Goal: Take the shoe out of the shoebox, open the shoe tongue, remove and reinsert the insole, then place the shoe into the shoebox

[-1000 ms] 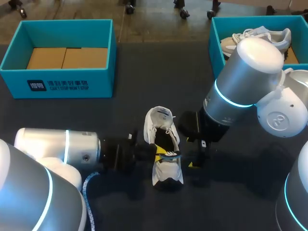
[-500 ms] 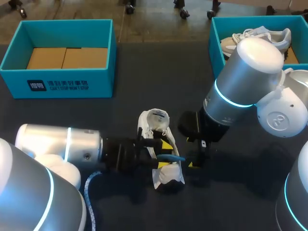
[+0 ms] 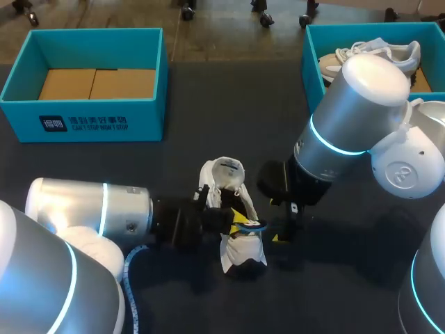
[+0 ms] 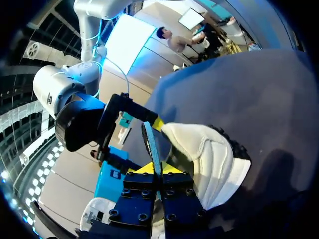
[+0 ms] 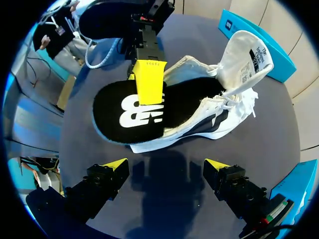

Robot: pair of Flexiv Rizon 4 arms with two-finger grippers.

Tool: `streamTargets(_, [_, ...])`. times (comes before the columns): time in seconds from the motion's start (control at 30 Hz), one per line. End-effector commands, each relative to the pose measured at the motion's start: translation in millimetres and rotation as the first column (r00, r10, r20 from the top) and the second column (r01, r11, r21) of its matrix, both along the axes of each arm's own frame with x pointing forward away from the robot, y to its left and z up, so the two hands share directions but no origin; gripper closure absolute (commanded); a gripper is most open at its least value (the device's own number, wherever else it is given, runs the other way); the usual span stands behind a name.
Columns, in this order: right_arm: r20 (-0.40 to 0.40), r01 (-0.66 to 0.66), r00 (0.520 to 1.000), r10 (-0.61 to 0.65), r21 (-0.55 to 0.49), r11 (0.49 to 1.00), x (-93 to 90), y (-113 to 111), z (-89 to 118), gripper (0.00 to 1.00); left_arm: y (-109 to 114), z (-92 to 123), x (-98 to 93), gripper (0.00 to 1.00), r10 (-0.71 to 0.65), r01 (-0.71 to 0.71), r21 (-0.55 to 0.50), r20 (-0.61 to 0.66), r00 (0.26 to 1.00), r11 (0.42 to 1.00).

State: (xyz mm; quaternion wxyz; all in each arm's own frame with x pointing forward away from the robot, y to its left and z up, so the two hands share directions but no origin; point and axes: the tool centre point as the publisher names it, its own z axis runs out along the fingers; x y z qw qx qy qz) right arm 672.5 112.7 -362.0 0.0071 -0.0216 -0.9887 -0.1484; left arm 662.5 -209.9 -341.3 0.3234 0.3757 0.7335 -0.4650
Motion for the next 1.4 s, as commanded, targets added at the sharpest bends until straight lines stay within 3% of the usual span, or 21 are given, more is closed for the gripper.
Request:
streamTargets(0.03, [0.002,0.001,1.0,-0.001,-0.001,1.0,-0.5,1,-2,0.0,3,-8,0.7,1.0,0.033,-0.033,0.012,0.007,0.999,0.999])
streamTargets(0.2, [0.002,0.001,1.0,-0.001,-0.001,1.0,-0.5,1,-2,0.0,9,-12,12.8,1.0,0.057,-0.057,0.03,-0.02,0.998,0.998])
streamTargets(0.4, [0.002,0.001,1.0,-0.001,-0.001,1.0,-0.5,1,-2,0.0,12,-3,8.5,1.0,0.052,-0.051,0.023,-0.041,0.998,0.998])
streamTargets(0.47, [0.002,0.001,1.0,-0.001,-0.001,1.0,-0.5,1,-2,0.0,11,2,5.2,0.69,0.04,-0.039,0.006,-0.056,0.998,0.999])
streamTargets(0.57, [0.002,0.001,1.0,-0.001,-0.001,1.0,-0.5,1,-2,0.0,8,8,-1.5,0.55,0.023,-0.023,-0.007,-0.066,0.998,1.0])
streamTargets(0.63, [0.002,0.001,1.0,-0.001,-0.001,1.0,-0.5,1,-2,0.0,6,12,-5.4,0.53,0.01,-0.012,-0.017,-0.076,0.997,1.0])
streamTargets(0.77, [0.002,0.001,1.0,-0.001,-0.001,1.0,-0.5,1,-2,0.0,1,18,-12.4,0.56,-0.024,0.022,-0.03,-0.073,0.997,0.999])
streamTargets(0.83, [0.002,0.001,1.0,-0.001,-0.001,1.0,-0.5,1,-2,0.0,-1,19,-12.7,0.73,-0.028,0.025,-0.033,-0.07,0.997,0.999])
streamTargets(0.87, [0.002,0.001,1.0,-0.001,-0.001,1.0,-0.5,1,-2,0.0,-1,19,-12.8,0.95,-0.031,0.028,-0.033,-0.068,0.997,0.999])
streamTargets(0.9, [0.002,0.001,1.0,-0.001,-0.001,1.0,-0.5,1,-2,0.0,-2,18,-12.9,1.0,-0.032,0.03,-0.032,-0.066,0.997,0.999])
streamTargets(1.2, [0.002,0.001,1.0,-0.001,-0.001,1.0,-0.5,1,-2,0.0,-2,2,-11.4,1.0,-0.041,0.041,0.04,-0.009,0.999,0.998])
streamTargets(1.4, [0.002,0.001,1.0,-0.001,-0.001,1.0,-0.5,1,-2,0.0,4,-9,2.0,1.0,0.01,-0.01,0.052,0.014,1.0,0.999])
